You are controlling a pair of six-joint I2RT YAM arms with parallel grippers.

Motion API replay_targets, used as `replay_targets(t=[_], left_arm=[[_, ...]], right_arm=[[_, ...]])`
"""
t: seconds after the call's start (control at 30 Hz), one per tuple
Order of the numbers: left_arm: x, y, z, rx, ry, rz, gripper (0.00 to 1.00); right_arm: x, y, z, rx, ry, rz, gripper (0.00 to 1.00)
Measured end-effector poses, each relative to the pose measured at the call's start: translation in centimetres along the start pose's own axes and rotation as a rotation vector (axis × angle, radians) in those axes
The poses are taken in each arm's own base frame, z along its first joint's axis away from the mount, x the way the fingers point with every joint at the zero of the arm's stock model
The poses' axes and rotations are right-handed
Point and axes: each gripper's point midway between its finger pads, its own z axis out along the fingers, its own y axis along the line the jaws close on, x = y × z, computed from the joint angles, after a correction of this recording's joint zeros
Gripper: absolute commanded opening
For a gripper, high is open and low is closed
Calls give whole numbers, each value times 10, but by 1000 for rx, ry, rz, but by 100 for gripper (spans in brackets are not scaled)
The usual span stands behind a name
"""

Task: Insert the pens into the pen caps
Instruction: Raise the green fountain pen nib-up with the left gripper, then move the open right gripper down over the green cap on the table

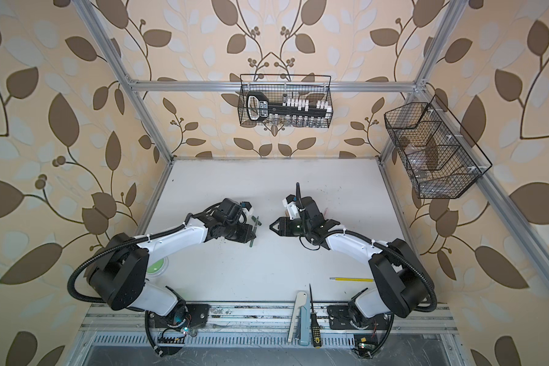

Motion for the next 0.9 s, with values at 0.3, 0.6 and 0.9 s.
replay_targets(t=[0.3, 0.6, 0.9], left_arm=[[-4, -17, 5, 72, -22, 31, 0], [0, -24, 10, 95, -8, 46, 0], [0, -34, 11, 124, -18, 71, 9]], right_arm=[[-5, 8, 21, -53, -32, 33, 50], [-9, 5, 36, -74, -40, 64, 50], [-13, 9, 45, -114, -44, 92, 2]])
